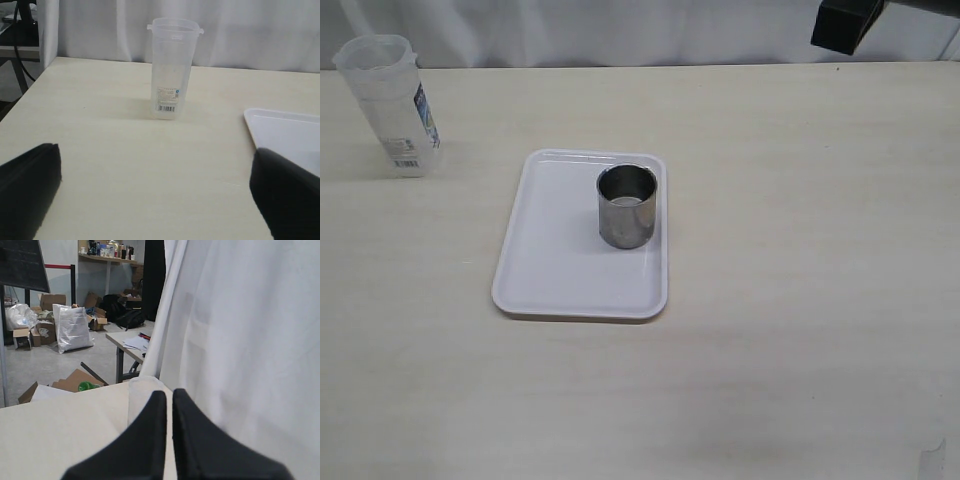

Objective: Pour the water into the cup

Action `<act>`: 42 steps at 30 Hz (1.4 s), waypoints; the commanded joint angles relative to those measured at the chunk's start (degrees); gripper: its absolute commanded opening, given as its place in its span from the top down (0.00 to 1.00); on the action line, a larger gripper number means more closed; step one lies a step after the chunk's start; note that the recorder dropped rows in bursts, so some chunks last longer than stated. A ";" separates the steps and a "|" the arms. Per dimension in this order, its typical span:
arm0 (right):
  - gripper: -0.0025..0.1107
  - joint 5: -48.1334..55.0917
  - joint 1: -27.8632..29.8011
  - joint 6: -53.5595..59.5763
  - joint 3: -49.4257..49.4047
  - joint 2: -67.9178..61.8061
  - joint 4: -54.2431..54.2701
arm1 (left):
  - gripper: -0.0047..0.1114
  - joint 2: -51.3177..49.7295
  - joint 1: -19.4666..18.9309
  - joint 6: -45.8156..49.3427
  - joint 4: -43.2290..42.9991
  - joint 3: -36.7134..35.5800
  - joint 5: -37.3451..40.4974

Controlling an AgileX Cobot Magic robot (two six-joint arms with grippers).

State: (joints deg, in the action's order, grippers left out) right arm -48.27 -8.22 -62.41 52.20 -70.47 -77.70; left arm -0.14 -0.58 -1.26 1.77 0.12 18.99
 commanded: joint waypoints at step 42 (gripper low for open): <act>0.94 27.27 0.37 43.12 -33.87 54.57 54.55 | 0.14 0.14 -0.04 -0.09 0.50 -0.12 -0.39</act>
State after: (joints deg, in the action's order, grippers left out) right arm -20.50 -8.22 -21.80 19.33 -19.42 -23.60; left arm -0.14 -0.58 -1.26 1.77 0.12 19.22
